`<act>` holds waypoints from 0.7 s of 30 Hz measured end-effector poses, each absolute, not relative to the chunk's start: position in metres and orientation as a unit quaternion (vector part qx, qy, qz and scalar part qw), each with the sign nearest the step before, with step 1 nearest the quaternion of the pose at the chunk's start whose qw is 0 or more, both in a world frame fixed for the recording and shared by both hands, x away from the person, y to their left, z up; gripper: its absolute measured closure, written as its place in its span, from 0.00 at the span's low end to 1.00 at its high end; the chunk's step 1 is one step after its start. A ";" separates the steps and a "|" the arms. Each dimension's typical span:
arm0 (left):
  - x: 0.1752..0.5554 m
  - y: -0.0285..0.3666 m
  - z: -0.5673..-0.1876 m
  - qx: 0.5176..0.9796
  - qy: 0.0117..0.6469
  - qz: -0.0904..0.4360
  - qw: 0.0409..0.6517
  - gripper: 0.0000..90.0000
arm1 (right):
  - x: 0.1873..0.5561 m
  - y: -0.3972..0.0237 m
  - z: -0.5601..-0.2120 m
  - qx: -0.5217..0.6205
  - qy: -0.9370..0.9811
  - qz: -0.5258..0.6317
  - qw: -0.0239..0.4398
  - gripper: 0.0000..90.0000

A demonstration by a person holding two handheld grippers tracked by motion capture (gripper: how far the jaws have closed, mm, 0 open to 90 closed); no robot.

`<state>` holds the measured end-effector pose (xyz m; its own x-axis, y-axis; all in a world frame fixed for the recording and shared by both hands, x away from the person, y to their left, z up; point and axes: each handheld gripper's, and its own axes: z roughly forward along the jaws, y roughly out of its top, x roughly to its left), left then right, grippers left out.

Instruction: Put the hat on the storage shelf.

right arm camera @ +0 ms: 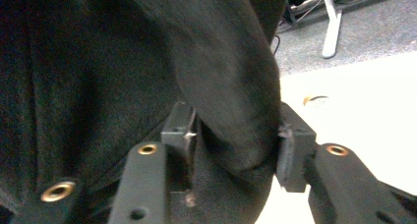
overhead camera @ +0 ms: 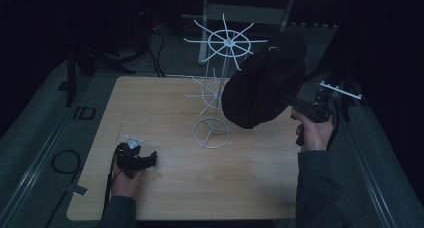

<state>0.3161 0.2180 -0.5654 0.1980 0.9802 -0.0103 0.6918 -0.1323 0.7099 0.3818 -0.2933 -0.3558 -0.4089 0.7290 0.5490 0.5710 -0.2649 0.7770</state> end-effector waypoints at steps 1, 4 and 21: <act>0.316 0.218 -0.565 0.713 0.586 0.240 0.300 0.16 | 0.382 -0.293 -0.356 0.538 0.605 0.583 0.068 0.61; 0.316 0.218 -0.565 0.713 0.586 0.240 0.300 0.16 | 0.380 -0.294 -0.355 0.534 0.611 0.581 0.068 0.60; 0.316 0.218 -0.565 0.713 0.586 0.240 0.300 0.16 | 0.372 -0.301 -0.367 0.541 0.634 0.542 0.105 0.52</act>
